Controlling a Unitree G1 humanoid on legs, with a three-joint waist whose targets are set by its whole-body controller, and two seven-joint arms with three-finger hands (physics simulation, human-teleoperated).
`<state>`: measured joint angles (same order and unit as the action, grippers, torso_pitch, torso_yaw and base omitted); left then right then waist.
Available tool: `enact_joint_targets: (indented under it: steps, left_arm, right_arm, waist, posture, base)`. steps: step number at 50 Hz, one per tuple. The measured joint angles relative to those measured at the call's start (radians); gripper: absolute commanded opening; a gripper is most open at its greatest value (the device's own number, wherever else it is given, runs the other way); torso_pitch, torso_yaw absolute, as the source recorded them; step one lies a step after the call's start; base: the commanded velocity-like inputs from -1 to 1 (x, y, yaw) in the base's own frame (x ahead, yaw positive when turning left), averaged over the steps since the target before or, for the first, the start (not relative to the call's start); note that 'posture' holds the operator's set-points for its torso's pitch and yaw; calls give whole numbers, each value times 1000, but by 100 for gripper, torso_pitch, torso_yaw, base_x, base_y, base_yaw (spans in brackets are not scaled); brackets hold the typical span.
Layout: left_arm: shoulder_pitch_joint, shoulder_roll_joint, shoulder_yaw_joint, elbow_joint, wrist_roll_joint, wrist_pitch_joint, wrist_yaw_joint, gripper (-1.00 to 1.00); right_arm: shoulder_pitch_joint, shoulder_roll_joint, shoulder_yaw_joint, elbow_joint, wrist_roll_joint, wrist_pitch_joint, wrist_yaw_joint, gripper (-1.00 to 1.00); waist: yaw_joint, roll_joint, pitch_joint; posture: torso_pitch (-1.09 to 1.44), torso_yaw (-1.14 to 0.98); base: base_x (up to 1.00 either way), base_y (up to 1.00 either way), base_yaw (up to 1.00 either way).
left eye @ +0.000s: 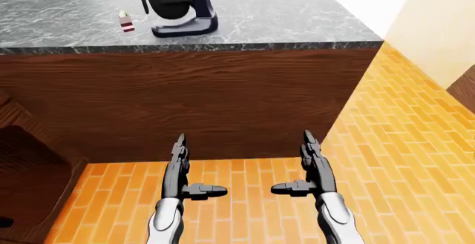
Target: Place the cake in the stand mixer bowl.
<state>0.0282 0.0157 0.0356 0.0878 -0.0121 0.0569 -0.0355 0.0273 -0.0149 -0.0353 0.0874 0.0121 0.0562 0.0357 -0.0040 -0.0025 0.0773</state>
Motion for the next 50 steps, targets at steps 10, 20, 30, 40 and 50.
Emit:
enact_joint_targets:
  steps: [10, 20, 30, 40, 50]
  left_arm:
    - [-3, 1, -2, -69, 25, -30, 2, 100]
    - [-20, 11, 18, -208, 20, 62, 8, 100]
    - [-31, 13, 18, -350, 28, 175, 4, 100]
    - [-90, 31, 49, -525, 29, 314, 6, 100]
    - [-121, 40, 62, -711, 28, 460, -2, 100]
  right_arm:
    - [6, -7, 0, -140, -36, -1, 6, 100]
    - [-15, -11, 13, -250, -75, 73, 19, 100]
    - [-56, -23, -3, -427, -111, 199, 48, 100]
    - [-103, -31, -9, -589, -157, 329, 68, 100]
    - [-125, -36, -14, -662, -197, 405, 69, 100]
  waist:
    - [8, -5, -58]
    - [8, -4, -69]
    - [8, -5, -73]
    - [7, -4, -67]
    - [8, 0, -65]
  posture:
    - [0, 0]
    - [0, 0]
    - [0, 0]
    - [0, 0]
    - [0, 0]
  base:
    - [0, 0, 0]
    - [0, 0, 0]
    - [0, 0, 0]
    - [0, 0, 0]
    - [0, 0, 0]
